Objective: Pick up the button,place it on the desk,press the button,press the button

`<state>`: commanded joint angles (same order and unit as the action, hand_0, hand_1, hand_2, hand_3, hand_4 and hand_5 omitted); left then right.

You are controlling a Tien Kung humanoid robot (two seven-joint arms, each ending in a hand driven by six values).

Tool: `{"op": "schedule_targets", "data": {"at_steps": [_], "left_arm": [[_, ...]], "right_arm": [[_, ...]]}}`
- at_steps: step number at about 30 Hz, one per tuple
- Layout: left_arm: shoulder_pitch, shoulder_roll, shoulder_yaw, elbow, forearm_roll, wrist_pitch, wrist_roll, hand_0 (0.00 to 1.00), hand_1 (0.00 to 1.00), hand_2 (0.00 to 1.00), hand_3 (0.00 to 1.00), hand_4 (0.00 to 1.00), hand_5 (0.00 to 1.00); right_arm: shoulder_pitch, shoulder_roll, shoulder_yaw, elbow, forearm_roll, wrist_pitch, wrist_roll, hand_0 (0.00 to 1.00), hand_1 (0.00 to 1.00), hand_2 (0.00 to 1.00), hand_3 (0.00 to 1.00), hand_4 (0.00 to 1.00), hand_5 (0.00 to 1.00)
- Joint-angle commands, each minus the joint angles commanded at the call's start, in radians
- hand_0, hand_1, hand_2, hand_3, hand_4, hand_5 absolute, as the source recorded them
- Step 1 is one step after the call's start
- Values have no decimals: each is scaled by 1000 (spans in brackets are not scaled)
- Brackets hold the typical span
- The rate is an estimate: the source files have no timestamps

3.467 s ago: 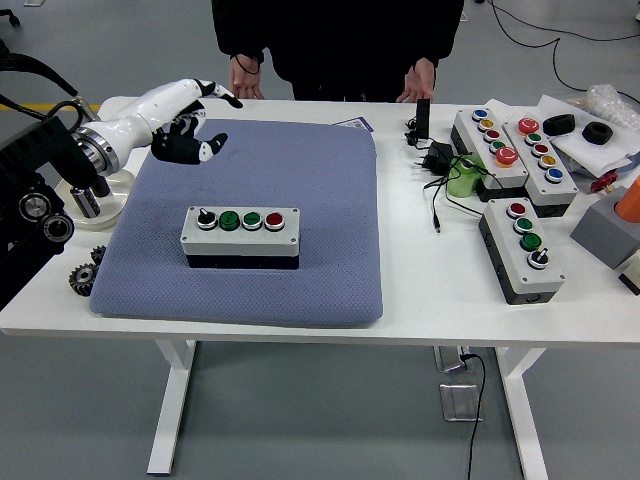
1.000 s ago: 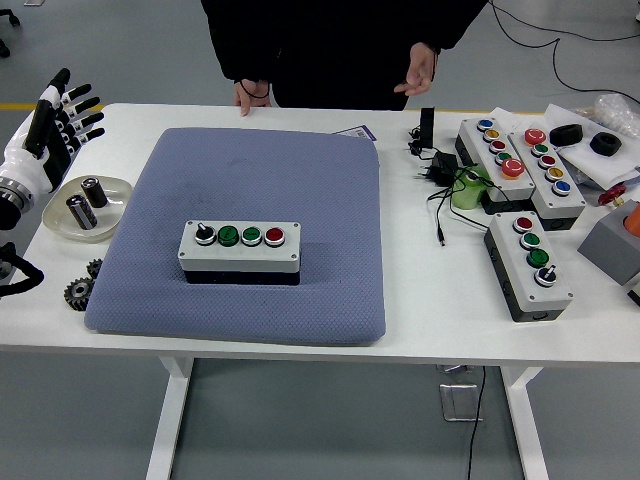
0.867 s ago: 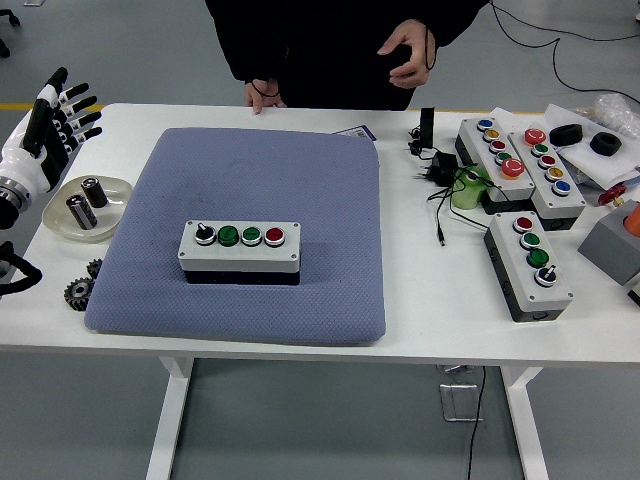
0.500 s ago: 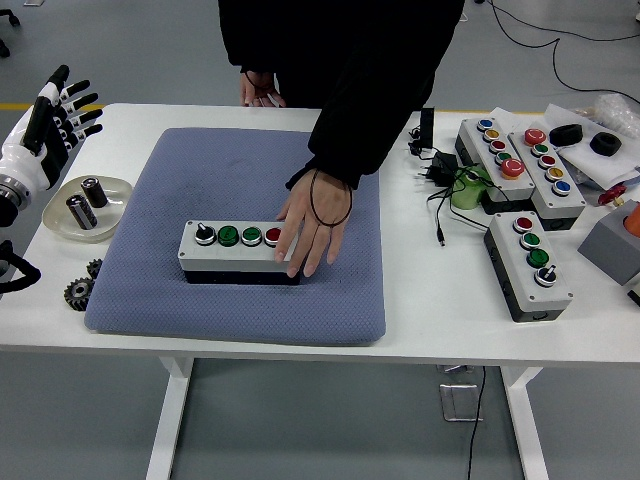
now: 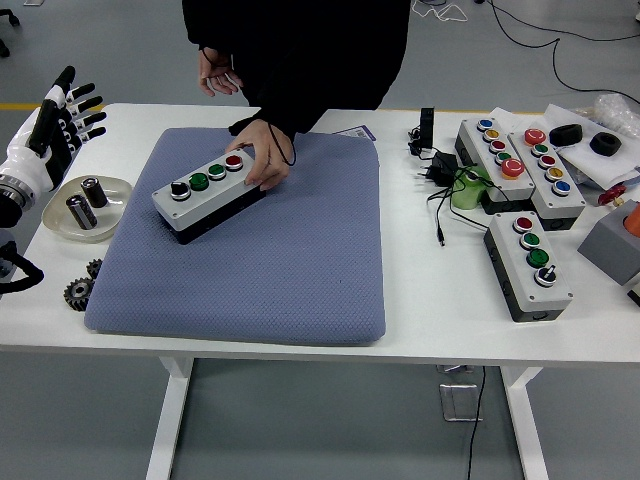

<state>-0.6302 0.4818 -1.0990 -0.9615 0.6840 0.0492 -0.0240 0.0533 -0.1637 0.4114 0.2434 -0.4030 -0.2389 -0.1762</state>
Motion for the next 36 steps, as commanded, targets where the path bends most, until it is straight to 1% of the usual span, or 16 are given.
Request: {"op": "schedule_targets", "data": {"at_steps": [5,6,11,12,18,28,36], "left_arm": [[-1,1,2,8,3,3,1,859,887,920,936,858,998],[0,2,1,7,5,2,1,863,888,924,943,883,998],[-6,4,1,6,12,2,2,863,888,924,943,883,998],[-8,3,2,6,12,2,3,865,889,921,945,900,998],[-10,-1,16,9,10,2,6,867,891,926,948,899,998],[-12,-1,30,13,12,5,6,868,891,928,951,897,998],[-10,2,20,12,11,7,11,867,892,930,951,898,998]], "right_arm": [[0,1,-9,-2,0,-1,2,790,761,768,614,237,184],[0,1,-6,-2,-2,-1,2,788,761,768,614,236,184],[1,-1,-2,-2,-6,-1,4,788,761,768,614,236,184],[3,-1,1,-1,-9,-1,4,788,760,768,613,237,185],[1,-2,2,0,-7,-2,5,786,760,768,613,237,186],[-5,0,-3,-1,2,-1,4,786,760,768,613,236,185],[-5,1,-9,-3,3,-2,6,787,760,767,613,236,187]]}}
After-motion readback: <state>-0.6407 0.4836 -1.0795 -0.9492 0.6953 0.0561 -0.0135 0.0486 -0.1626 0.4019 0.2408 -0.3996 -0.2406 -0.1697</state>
